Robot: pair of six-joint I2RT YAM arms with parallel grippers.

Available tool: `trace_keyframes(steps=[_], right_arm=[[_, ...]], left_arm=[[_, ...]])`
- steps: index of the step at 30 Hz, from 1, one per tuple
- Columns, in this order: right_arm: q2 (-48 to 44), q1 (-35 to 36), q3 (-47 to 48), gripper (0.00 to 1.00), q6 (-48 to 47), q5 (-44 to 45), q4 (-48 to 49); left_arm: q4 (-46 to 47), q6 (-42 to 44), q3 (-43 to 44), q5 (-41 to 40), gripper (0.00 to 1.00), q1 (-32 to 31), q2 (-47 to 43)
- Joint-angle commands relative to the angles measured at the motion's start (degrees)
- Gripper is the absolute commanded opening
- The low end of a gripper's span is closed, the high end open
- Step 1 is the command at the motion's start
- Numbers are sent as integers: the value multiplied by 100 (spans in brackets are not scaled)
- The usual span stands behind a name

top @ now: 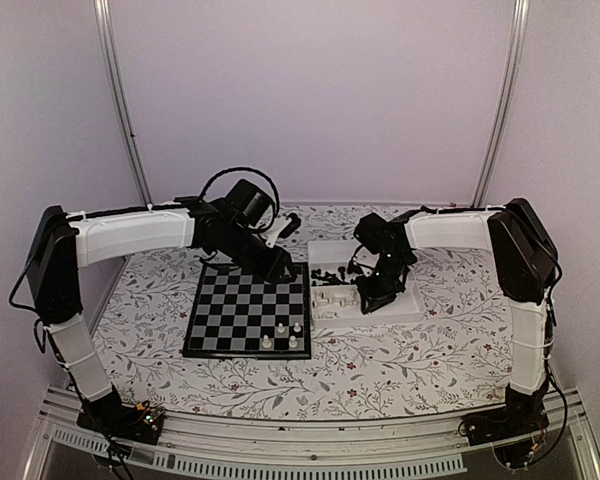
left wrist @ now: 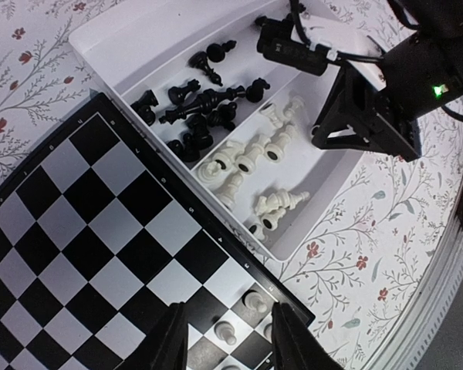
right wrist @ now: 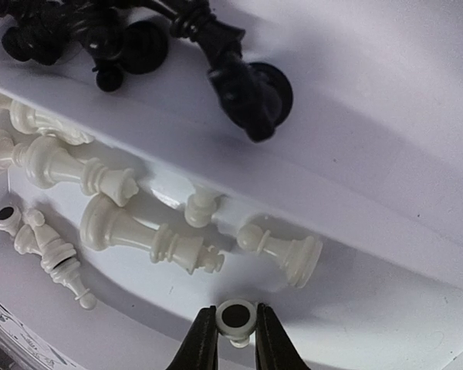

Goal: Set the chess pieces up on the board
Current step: Pick up the chess piece from the storage box, then place the chess piece on the chessboard.

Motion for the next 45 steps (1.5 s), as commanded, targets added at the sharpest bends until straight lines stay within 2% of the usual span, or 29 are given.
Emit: trace_keyframes(steps=[1,5,9,14,21,27,37,45], right_arm=[[-17,-40,14,15,129,-109,28],[-462,-145,17,14,351,-378,129],[-1025,-384,43,13,562,-1029,463],[-1351,-637,409,12,879,-2036,1059],[-1124,-703,901,12,1749,-3136,1932],[-1041,-709,877,12,2353,-3592,2526],[-1073,-729,821,12,2369,-3753,2672],[-1168,-752,646,12,2456,-3851,2870]], left_arm=[[136,-12,0,112,40,3,-91],[227,-72,130,72,40,-42,-102],[756,-147,123,1,40,-155,-230],[2019,-189,-180,-356,40,-382,-466],[3528,-415,-555,-847,40,-446,-499],[3913,-596,-508,-799,42,-454,-248],[4193,-732,-461,-512,44,-458,20],[4263,-813,-285,-350,42,-455,275]])
